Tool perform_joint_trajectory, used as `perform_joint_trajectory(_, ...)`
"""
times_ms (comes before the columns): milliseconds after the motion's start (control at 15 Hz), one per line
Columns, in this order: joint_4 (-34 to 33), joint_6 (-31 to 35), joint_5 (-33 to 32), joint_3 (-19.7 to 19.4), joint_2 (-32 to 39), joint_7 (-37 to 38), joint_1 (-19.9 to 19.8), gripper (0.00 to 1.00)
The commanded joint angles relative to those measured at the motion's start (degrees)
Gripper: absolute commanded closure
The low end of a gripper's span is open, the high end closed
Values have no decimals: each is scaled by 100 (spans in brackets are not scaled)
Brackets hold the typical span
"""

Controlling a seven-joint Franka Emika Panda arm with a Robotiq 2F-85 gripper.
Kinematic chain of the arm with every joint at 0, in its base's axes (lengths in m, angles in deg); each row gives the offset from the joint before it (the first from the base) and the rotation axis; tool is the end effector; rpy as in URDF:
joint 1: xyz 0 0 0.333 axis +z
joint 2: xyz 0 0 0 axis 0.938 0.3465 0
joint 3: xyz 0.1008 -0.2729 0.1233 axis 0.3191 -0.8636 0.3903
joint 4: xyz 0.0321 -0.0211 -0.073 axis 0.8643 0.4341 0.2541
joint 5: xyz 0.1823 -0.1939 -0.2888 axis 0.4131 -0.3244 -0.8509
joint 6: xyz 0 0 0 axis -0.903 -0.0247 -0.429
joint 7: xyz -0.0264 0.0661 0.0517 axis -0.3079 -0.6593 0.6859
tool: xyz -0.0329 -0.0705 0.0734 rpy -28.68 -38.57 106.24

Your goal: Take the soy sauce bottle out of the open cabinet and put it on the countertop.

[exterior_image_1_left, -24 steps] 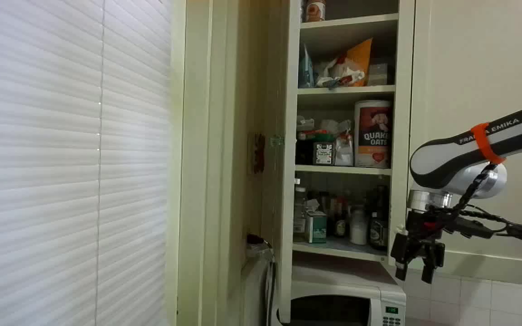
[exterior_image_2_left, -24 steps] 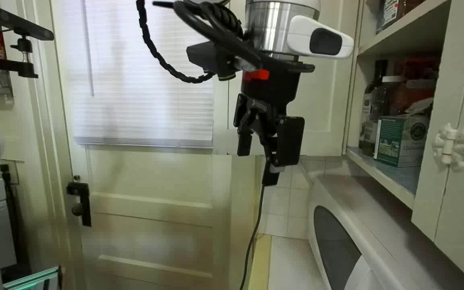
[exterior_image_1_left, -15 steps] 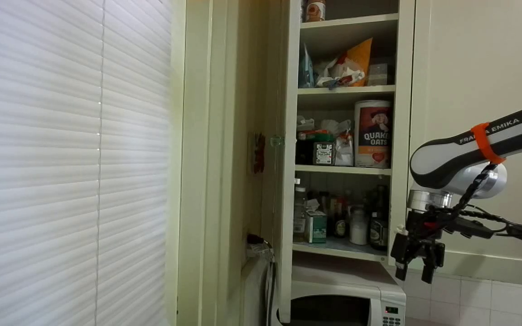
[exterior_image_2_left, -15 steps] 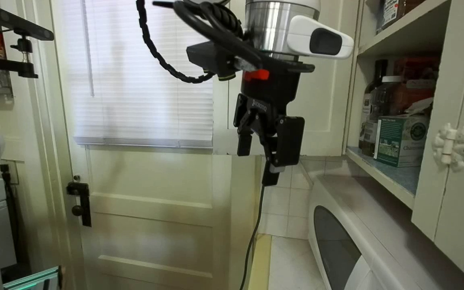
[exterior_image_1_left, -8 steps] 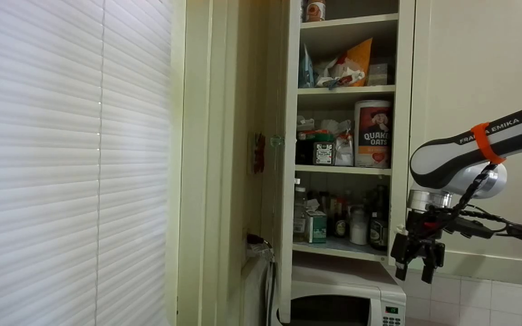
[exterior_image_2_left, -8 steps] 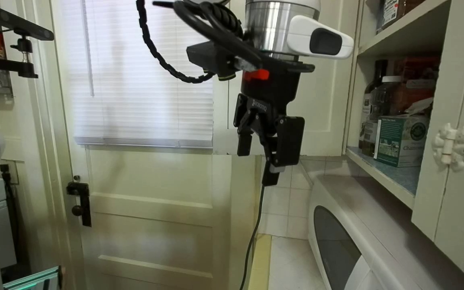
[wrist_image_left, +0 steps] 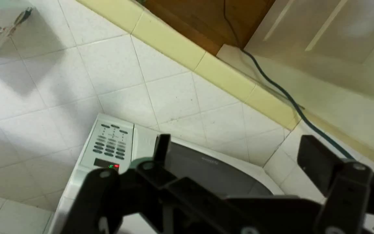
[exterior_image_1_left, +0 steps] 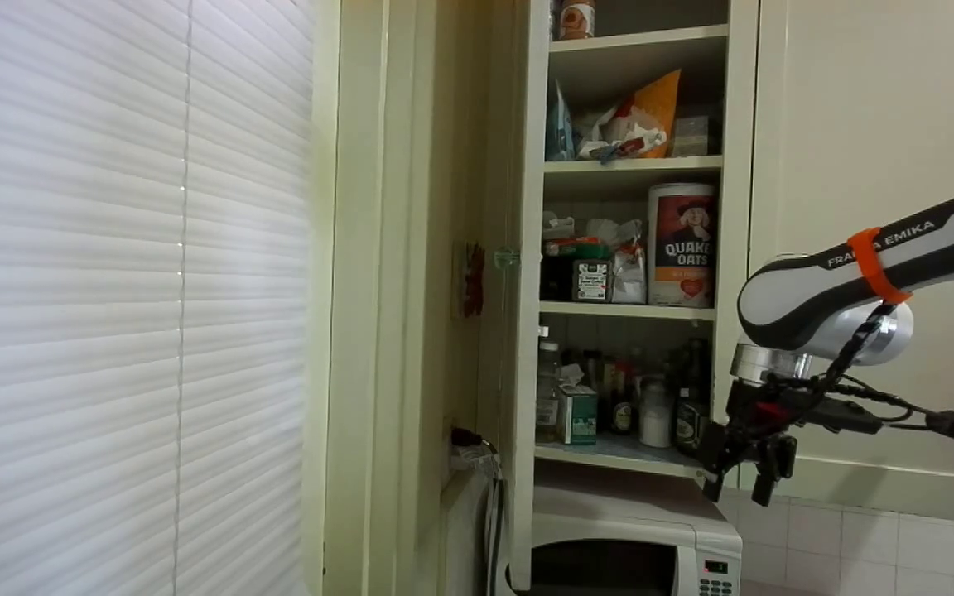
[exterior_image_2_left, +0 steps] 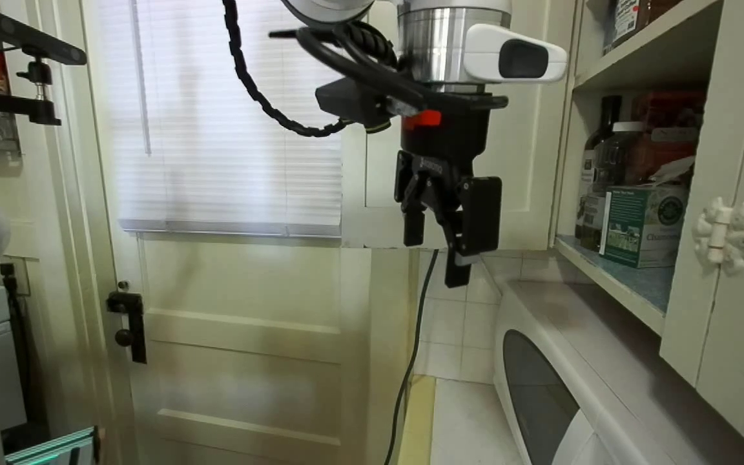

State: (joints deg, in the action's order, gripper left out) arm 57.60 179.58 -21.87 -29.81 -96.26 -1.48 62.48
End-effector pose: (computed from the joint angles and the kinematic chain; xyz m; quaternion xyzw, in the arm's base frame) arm 0.3754 -0.1445 0.4664 -0.9868 0.1286 -0.0605 0.0773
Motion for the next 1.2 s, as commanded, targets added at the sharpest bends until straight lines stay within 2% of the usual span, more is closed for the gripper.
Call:
perform_joint_trajectory(0,96,792,-39,400,202,584,-114,0)
perform_joint_trajectory(333,150,2296,-149,843,554,1464,-170,0)
perform_joint_trajectory(600,176,3762,-524,1220,944,2351,-486,0)
perform_joint_trajectory(800,141,4643,-1160,1645,1268,3198,-1053,0)
perform_joint_trajectory(1133,-29,5697,-2745,2700,1575,4847,-2589,0)
